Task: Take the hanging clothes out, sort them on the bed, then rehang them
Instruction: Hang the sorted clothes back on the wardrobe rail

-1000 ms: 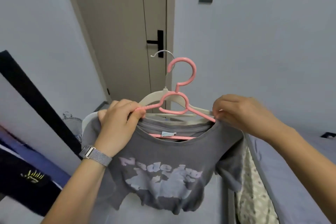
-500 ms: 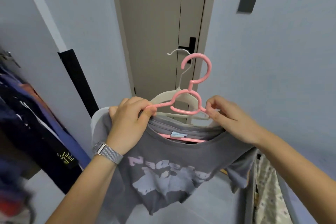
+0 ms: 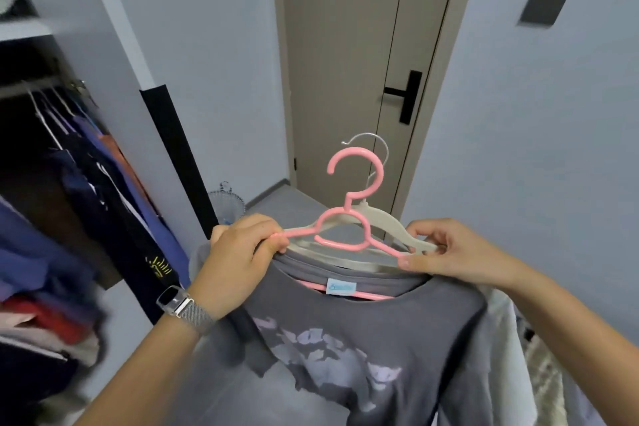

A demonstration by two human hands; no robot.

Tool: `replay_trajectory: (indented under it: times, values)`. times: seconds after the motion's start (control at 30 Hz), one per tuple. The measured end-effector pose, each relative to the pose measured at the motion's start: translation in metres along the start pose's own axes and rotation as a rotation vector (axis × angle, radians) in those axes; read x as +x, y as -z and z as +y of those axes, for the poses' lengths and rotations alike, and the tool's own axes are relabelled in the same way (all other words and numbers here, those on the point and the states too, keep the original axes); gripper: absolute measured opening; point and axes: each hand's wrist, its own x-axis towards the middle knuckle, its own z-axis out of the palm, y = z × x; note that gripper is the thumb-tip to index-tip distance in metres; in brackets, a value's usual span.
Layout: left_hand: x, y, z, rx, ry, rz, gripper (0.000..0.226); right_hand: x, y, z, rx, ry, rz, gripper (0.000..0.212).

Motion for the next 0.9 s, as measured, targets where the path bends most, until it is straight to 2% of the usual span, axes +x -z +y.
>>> replay_trajectory:
  times: [0.13, 0.2, 0.37, 0.43, 0.5, 0.57, 0.63, 0.7, 0.77, 0.83, 0.9]
  values:
    - [-0.013, 0.006, -0.002, 0.059, 0.061, 0.072, 0.027, 0.021, -0.011, 0.007, -0.065, 0.006, 0.019, 0.050]
    - [-0.023, 0.011, -0.004, 0.112, 0.111, 0.115, 0.029, 0.033, -0.024, 0.009, -0.115, 0.051, 0.025, 0.051]
    - [-0.059, 0.034, -0.017, 0.252, 0.230, 0.195, 0.034, 0.053, -0.063, -0.010, -0.209, 0.161, -0.218, 0.018]
    - [-0.075, 0.045, -0.023, 0.280, 0.247, 0.226, 0.032, 0.059, -0.082, -0.018, -0.115, 0.148, -0.351, 0.014]
    - [-0.089, 0.053, -0.029, 0.326, 0.263, 0.309, 0.029, 0.065, -0.102, -0.028, 0.036, 0.094, -0.412, 0.020]
    - [-0.099, 0.059, -0.033, 0.395, 0.322, 0.458, 0.029, 0.074, -0.125, -0.040, 0.134, 0.066, -0.430, 0.039]
    - [-0.107, 0.065, -0.039, 0.401, 0.398, 0.631, 0.027, 0.081, -0.150, -0.052, 0.195, 0.028, -0.426, 0.039]
    - [-0.116, 0.069, -0.047, 0.341, 0.427, 0.735, 0.028, 0.091, -0.175, -0.061, 0.254, -0.025, -0.408, 0.020]
    - [-0.127, 0.071, -0.055, 0.203, 0.437, 0.732, 0.023, 0.102, -0.199, -0.068, 0.313, -0.097, -0.384, 0.010]
    - [-0.139, 0.074, -0.062, -0.004, 0.480, 0.613, 0.011, 0.114, -0.225, -0.076, 0.366, -0.162, -0.360, 0.019]
    - [-0.148, 0.077, -0.072, -0.230, 0.544, 0.467, 0.004, 0.127, -0.254, -0.087, 0.403, -0.202, -0.323, 0.018]
